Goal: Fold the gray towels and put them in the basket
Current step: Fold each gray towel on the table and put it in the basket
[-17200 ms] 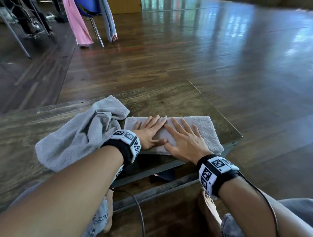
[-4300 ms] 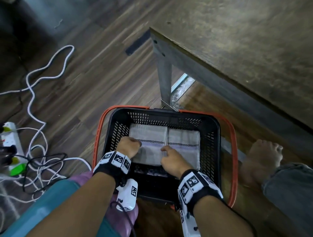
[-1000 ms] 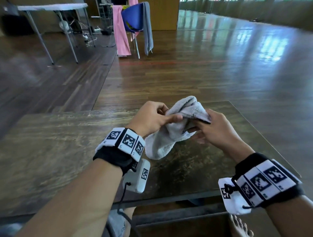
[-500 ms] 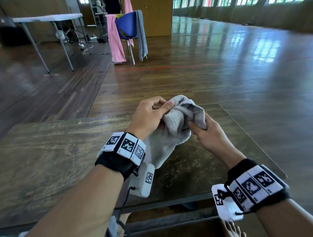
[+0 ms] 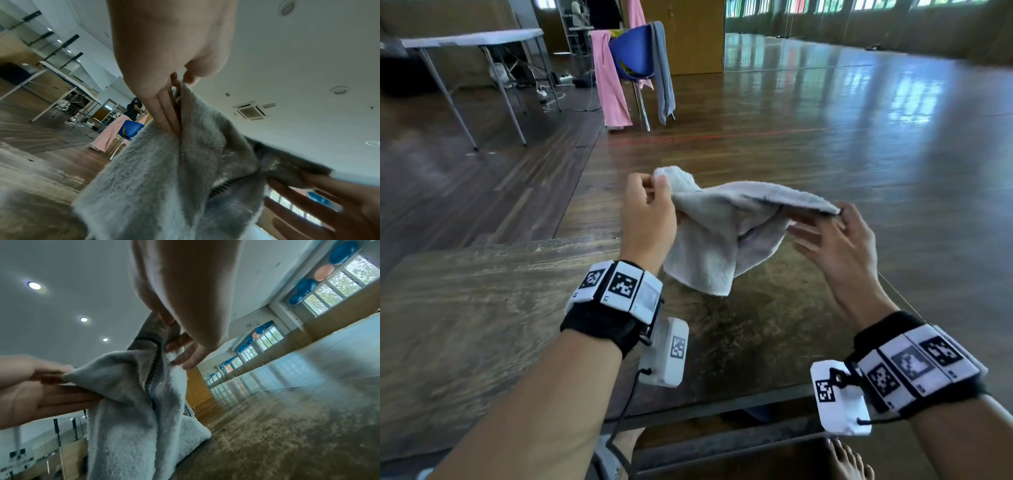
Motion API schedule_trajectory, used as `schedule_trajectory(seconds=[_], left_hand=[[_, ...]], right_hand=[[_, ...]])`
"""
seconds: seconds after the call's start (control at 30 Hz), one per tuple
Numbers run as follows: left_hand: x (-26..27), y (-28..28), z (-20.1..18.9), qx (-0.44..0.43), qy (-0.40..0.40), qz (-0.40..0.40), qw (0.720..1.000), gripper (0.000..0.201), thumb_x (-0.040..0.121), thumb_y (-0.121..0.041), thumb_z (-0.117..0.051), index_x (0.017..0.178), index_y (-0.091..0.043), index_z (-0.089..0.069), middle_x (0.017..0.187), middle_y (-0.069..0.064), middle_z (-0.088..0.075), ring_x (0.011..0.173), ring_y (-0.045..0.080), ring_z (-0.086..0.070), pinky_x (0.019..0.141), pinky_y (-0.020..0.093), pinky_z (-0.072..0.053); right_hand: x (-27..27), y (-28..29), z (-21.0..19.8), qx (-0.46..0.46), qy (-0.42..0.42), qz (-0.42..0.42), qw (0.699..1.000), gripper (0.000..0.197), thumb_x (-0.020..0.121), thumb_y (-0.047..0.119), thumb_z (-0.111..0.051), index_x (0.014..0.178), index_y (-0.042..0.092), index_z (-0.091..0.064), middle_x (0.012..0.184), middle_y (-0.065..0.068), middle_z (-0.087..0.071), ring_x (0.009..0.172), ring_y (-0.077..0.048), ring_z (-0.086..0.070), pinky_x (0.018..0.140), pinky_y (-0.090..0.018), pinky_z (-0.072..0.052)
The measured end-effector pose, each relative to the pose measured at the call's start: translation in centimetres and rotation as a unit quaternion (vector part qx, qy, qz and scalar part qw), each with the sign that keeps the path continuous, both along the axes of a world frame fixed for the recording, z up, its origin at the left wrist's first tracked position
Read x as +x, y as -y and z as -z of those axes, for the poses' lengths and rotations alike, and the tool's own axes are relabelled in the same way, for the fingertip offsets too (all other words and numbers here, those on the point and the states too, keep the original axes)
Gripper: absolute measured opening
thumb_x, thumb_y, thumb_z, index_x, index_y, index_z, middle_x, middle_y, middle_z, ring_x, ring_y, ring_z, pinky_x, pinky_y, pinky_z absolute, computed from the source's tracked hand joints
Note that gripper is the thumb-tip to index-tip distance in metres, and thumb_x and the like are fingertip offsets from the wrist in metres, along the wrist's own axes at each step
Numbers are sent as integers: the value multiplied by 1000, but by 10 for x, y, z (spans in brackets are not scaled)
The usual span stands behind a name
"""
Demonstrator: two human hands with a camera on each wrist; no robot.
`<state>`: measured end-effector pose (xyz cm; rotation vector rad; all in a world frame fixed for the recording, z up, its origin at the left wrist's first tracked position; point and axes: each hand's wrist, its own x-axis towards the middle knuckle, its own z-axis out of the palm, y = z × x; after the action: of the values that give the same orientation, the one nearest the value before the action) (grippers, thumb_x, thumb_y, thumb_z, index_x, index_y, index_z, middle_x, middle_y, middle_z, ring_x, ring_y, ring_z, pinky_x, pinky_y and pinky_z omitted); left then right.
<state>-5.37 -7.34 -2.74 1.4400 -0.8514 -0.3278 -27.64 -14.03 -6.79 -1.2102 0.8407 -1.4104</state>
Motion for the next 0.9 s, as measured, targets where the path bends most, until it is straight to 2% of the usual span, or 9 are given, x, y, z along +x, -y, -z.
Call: schedule_trajectory(seconds=[0.13,0.27,0.37,0.47,0.53,0.63,0.73,0.83,0.9], left_hand=[[8,-3,-1,-18,17,-34,999,14,101,-39,-45,97,-27,-51,100,-6,-62,97,13,-64,91,41,-56],[11,-4,9,108,93,-16,990,22,99,-30,-54,117,-18,-51,108,-6,-59,102,14,-58,80,26,-45],[3,-8,16,203,197,35,959,42,90,-23,-63,129,-15,-48,130,4,-54,118,20,-55,96,33,-47],[-12,-13,17,196,286,206,915,69,85,-27,-73,147,-26,-41,148,-1,-41,129,11,-45,106,28,-41],[-22,-16,16,189,298,278,893,50,87,-30,-73,134,-33,-56,129,-14,-57,110,-2,-54,88,16,-47],[-28,-14,13,156,303,241,909,11,92,-20,-66,96,-20,-76,89,-6,-75,82,9,-68,76,36,-56],[-26,-13,9,82,263,187,943,15,92,-11,-61,85,-15,-74,80,-1,-73,78,16,-68,77,40,-55],[-22,-12,3,12,226,142,964,15,92,-12,-59,83,-14,-71,70,-4,-67,68,14,-63,65,33,-52],[-14,-11,3,-7,230,89,969,19,92,-14,-57,75,-14,-65,60,-9,-57,56,4,-51,55,20,-39]], right_hand=[[-6,3,-4,-37,19,41,998,7,101,26,-61,94,27,-63,100,-2,-77,95,-21,-75,76,-31,-61],[-4,4,3,-111,-168,118,972,13,96,29,-63,86,38,-65,100,2,-69,89,-7,-65,84,-33,-57],[3,-1,9,-170,-263,67,947,9,96,27,-61,93,35,-64,86,8,-70,76,-5,-63,66,-23,-51],[15,-13,14,-181,-299,-6,937,10,99,30,-60,93,35,-66,73,5,-69,62,-14,-61,53,-27,-45],[21,-19,15,-169,-292,-41,940,9,99,32,-61,95,33,-68,72,6,-69,63,-12,-61,55,-30,-47],[24,-23,15,-164,-280,-65,944,11,96,41,-64,96,31,-69,76,6,-71,68,-16,-66,57,-38,-54],[21,-21,16,-144,-277,-102,945,14,91,42,-70,98,32,-66,86,5,-74,78,-17,-70,68,-39,-58],[14,-14,26,-115,-421,-126,891,20,89,39,-73,86,21,-64,80,1,-69,71,-15,-63,64,-33,-50],[9,-9,31,-96,-485,-125,860,24,93,36,-70,78,18,-63,75,-3,-68,64,-14,-58,55,-26,-45]])
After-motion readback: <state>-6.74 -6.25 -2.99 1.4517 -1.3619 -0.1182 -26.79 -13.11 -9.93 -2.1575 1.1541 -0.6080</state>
